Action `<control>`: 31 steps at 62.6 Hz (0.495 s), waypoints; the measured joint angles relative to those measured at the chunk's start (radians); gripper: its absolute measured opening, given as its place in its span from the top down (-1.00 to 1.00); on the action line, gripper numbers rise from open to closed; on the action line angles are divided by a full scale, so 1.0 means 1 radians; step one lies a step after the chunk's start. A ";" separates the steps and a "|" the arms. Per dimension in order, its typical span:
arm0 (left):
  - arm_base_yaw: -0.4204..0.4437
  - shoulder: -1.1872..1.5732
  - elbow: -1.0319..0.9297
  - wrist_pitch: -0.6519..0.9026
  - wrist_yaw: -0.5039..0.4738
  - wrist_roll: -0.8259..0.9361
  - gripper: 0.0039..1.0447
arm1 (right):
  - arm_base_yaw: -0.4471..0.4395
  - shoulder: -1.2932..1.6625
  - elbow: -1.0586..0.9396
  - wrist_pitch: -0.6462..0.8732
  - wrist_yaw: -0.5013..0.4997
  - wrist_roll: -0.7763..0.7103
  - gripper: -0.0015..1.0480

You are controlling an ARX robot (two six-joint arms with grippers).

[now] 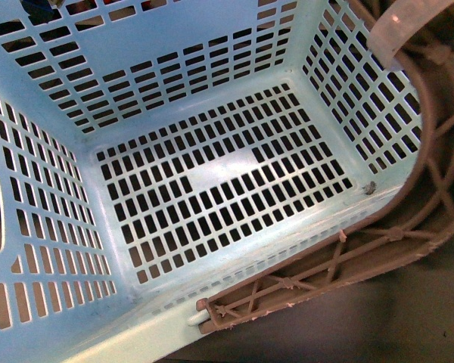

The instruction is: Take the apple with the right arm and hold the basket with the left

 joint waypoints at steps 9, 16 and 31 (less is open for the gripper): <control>0.000 0.000 0.000 0.000 0.000 0.000 0.72 | 0.001 0.013 0.006 0.003 0.010 0.018 -0.62; 0.000 0.000 0.000 0.000 0.000 0.000 0.72 | -0.002 0.013 0.004 0.013 -0.002 0.045 -0.51; 0.000 0.000 0.000 0.000 0.000 0.000 0.72 | -0.027 -0.067 -0.058 0.064 -0.046 0.095 -0.51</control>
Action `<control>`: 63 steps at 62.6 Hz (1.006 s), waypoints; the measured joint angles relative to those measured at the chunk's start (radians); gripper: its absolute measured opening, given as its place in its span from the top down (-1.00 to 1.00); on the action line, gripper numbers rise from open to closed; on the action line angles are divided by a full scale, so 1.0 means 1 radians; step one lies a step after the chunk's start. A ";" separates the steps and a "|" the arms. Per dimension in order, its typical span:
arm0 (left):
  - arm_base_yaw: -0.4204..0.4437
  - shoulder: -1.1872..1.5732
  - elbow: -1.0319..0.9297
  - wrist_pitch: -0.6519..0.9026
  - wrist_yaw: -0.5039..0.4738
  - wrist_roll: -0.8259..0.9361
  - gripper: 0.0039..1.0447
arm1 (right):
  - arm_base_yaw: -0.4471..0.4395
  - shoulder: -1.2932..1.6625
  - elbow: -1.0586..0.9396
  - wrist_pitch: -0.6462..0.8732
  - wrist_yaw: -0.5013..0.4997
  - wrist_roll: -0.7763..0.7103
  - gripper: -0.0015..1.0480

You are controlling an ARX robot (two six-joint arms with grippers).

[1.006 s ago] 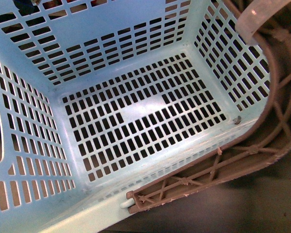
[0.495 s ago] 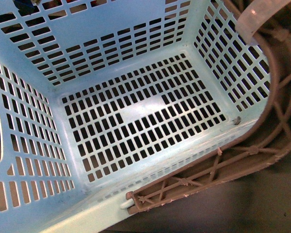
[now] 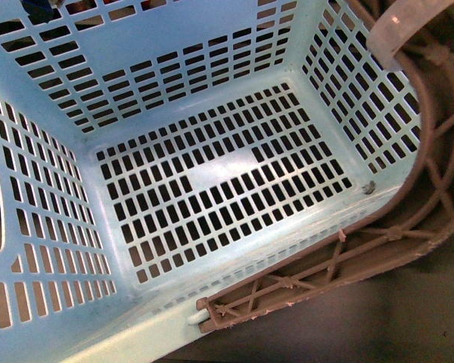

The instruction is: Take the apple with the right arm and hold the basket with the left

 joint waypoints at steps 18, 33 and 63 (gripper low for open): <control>0.000 0.000 0.000 0.000 -0.002 0.000 0.72 | -0.097 -0.248 -0.054 0.055 -0.023 0.073 -0.51; 0.000 0.000 0.000 0.000 0.001 0.000 0.72 | -0.188 -0.522 -0.117 0.106 -0.077 0.141 -0.51; 0.000 0.000 0.000 0.000 0.001 0.000 0.72 | 0.020 -1.053 -0.241 0.105 -0.259 0.265 -0.50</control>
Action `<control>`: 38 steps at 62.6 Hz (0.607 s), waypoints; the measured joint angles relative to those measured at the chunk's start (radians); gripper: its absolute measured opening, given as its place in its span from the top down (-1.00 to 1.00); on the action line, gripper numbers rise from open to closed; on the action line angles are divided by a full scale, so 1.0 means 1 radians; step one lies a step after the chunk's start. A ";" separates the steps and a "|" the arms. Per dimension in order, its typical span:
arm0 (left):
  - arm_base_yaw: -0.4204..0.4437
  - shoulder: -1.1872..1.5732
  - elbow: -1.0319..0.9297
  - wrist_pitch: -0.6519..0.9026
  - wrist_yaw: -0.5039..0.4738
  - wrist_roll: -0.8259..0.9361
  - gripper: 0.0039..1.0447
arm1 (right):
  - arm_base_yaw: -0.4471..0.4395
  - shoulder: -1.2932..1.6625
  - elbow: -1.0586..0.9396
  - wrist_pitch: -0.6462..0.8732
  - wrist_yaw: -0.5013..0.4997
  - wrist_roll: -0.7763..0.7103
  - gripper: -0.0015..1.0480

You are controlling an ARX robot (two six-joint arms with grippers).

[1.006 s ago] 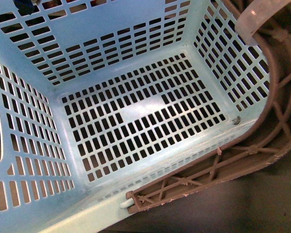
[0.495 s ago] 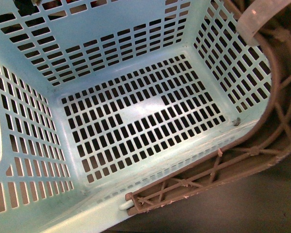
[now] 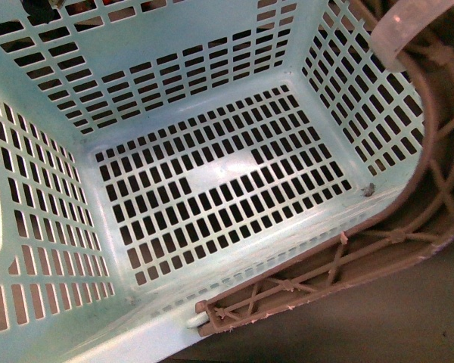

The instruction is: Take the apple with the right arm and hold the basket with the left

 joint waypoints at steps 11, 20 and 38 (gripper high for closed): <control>0.000 0.000 0.000 0.000 -0.002 0.000 0.72 | 0.132 -0.054 -0.049 -0.016 0.013 0.002 -0.50; 0.000 0.000 0.000 0.000 -0.001 0.000 0.72 | 0.210 -0.056 -0.098 -0.045 0.027 -0.003 -0.50; 0.000 0.000 0.000 0.000 -0.002 0.000 0.72 | 0.299 -0.060 -0.155 -0.091 0.023 -0.033 -0.50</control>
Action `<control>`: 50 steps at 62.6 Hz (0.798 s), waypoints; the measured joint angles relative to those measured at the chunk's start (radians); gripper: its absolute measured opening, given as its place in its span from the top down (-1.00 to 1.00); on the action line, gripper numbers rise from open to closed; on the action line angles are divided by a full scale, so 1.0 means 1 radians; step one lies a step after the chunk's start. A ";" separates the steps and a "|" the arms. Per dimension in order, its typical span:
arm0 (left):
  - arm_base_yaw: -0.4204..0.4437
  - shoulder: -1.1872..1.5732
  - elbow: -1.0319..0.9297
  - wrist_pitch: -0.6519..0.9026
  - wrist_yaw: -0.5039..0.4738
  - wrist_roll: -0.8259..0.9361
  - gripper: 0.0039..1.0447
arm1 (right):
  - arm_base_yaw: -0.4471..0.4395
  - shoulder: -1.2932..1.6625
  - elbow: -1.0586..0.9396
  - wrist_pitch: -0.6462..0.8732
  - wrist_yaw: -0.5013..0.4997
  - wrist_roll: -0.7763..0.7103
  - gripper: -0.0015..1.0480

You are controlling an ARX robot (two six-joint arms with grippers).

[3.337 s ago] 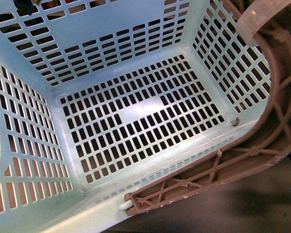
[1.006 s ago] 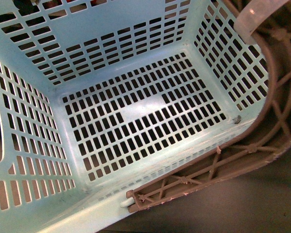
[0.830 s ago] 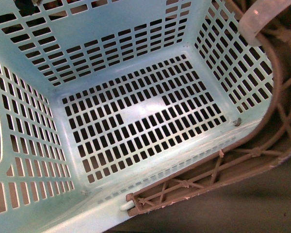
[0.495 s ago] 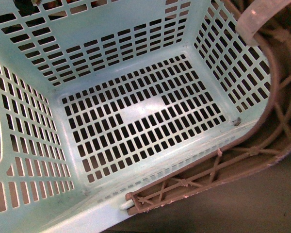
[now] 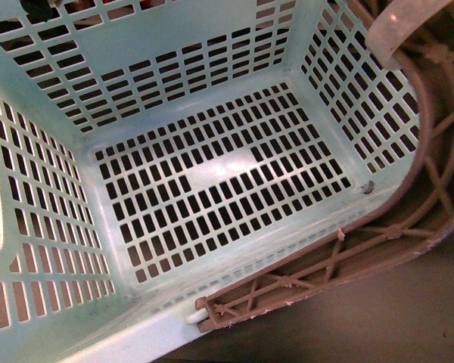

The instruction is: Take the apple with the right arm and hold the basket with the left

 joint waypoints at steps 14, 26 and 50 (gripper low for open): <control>0.000 0.000 0.000 0.000 0.002 0.000 0.72 | 0.031 0.000 -0.015 -0.007 0.000 -0.024 -0.73; 0.000 0.000 0.000 0.000 0.001 0.000 0.72 | -0.033 -0.018 -0.009 0.034 0.055 -0.019 -0.83; 0.000 0.002 0.000 0.000 0.002 0.003 0.72 | -0.271 -0.114 -0.093 0.088 0.211 0.025 -0.83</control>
